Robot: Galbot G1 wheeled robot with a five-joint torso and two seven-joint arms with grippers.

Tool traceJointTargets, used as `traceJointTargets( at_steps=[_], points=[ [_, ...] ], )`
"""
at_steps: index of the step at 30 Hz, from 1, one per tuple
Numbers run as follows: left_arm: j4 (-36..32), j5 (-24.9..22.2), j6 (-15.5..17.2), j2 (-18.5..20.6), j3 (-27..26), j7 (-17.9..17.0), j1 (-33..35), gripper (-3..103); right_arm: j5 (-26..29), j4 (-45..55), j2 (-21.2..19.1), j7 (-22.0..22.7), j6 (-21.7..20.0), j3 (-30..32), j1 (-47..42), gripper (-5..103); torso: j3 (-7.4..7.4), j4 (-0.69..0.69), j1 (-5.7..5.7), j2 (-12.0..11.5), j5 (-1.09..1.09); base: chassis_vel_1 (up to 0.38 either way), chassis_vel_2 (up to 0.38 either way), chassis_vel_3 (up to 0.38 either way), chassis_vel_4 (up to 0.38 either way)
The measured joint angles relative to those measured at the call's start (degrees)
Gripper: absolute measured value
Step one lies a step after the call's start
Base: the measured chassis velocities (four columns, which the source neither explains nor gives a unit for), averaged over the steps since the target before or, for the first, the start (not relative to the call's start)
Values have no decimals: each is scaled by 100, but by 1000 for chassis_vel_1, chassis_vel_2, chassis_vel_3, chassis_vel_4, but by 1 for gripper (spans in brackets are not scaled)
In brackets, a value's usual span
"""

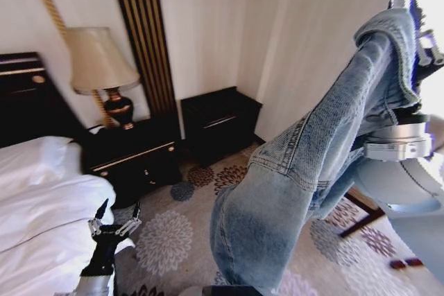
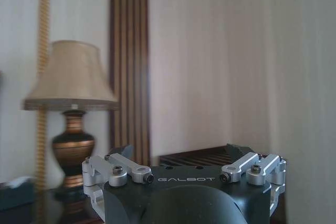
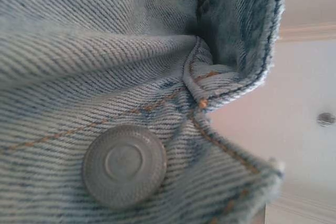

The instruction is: Pick up the clothes from the bed and hang them on the clothes hanger.

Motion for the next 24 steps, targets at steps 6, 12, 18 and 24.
traceJointTargets(
  at_steps=[6,12,18,24],
  points=[
    [12,-6,8,3,9,0,-9,100,-40,33,40,-4,-6,78,-100,16,0,0,0,0,0,-122,-120,-133,-131],
    [23,-6,2,4,15,1,0,100,-143,98,134,-29,-6,255,-389,16,0,0,0,0,0,-108,-115,-132,-121],
    [23,-5,-6,18,31,5,3,100,-188,151,207,-53,15,408,-599,16,0,0,-2,0,0,-135,-137,-125,-123],
    [24,25,-7,3,77,9,8,100,-209,189,238,-68,37,474,-693,16,0,0,-1,0,0,-128,-113,-132,-124]
  ],
)
